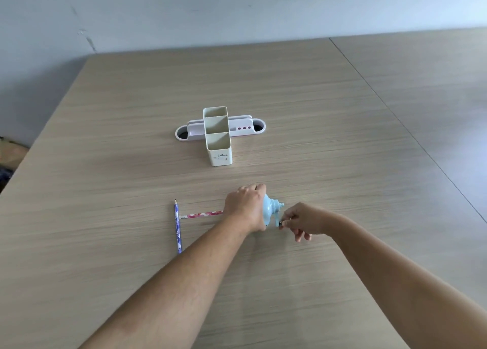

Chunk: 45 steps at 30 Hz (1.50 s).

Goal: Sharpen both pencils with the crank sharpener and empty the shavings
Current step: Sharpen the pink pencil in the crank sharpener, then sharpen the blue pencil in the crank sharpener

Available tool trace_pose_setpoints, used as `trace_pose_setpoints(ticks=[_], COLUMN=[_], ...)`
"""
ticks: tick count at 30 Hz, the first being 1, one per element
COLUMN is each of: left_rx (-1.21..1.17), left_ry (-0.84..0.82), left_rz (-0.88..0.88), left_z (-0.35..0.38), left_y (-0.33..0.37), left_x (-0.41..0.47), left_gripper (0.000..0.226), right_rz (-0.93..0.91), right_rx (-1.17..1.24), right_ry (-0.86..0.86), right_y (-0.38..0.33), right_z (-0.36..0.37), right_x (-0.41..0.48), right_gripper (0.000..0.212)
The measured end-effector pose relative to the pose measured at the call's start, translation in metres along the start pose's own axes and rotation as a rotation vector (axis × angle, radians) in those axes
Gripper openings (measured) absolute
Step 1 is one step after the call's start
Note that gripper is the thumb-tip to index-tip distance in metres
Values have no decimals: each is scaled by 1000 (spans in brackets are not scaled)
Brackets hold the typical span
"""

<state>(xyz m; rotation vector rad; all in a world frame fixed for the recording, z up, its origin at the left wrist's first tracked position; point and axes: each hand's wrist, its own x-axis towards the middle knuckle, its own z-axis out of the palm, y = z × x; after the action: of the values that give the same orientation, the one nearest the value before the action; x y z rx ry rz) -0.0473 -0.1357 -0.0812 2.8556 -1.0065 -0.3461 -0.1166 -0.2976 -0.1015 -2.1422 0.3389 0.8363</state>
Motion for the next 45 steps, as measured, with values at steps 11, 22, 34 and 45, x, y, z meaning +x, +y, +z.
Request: trace_pose_setpoints(ticks=[11, 22, 34, 45], left_rx=[70, 141, 352, -315], left_ry=[-2, 9, -5, 17], left_rz=[48, -22, 17, -649], left_z=[-51, -39, -39, -23], left_y=[-44, -66, -96, -172], left_x=[-18, -41, -51, -106], left_gripper=[92, 15, 20, 16], right_rz=[-41, -359, -354, -358], right_rx=[-267, -653, -528, -438], right_ry=[280, 389, 409, 403], right_y=[-35, -104, -95, -97], right_z=[-58, 16, 18, 14], right_x=[-46, -17, -9, -6], right_gripper=[29, 65, 62, 59])
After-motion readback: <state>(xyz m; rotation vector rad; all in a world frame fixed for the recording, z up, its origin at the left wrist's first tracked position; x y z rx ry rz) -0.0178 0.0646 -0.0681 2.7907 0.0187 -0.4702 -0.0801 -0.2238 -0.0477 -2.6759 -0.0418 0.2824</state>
